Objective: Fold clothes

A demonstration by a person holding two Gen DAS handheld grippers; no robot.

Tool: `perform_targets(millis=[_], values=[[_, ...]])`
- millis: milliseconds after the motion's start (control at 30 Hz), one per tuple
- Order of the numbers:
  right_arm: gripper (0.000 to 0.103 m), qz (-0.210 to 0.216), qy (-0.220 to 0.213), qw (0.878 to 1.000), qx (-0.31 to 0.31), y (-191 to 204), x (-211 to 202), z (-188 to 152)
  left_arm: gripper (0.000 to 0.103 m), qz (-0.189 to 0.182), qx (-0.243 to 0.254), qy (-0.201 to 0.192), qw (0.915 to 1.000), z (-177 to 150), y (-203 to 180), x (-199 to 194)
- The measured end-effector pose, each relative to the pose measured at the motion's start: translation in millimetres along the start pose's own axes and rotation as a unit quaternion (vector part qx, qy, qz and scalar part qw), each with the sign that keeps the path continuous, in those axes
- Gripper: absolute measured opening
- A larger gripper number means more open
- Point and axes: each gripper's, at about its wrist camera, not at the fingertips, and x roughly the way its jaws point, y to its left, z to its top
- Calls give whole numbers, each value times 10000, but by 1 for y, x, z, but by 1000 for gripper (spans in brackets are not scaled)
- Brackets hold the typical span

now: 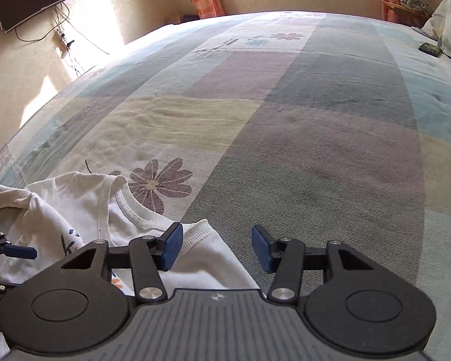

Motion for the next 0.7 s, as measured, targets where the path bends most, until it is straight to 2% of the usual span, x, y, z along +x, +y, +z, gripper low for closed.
perform_targets(millis=[167, 233, 267, 300, 333, 600, 700], values=[[56, -439, 346, 9955, -764, 21, 28, -9, 79, -163, -163, -15, 9997, -12, 20, 1], [41, -479, 444, 9922, -1059, 34, 27, -11, 79, -229, -177, -50, 9996, -12, 22, 0], [19, -448, 491, 9902, -1231, 41, 27, -13, 79, -232, -188, -52, 9995, -11, 23, 0], [15, -524, 507, 9879, -1367, 47, 27, -13, 79, -226, -200, -58, 9995, -9, 23, 0], [14, -605, 522, 9854, -1501, 53, 27, -13, 79, -192, -219, -75, 9995, -8, 23, -1], [13, -1072, 240, 9845, -1371, 40, 35, 16, 79, -119, -151, -477, 9987, 10, 19, -21], [13, -1246, 133, 9833, -1318, 35, 38, 26, 79, -85, -137, -507, 9986, 11, 20, -22]])
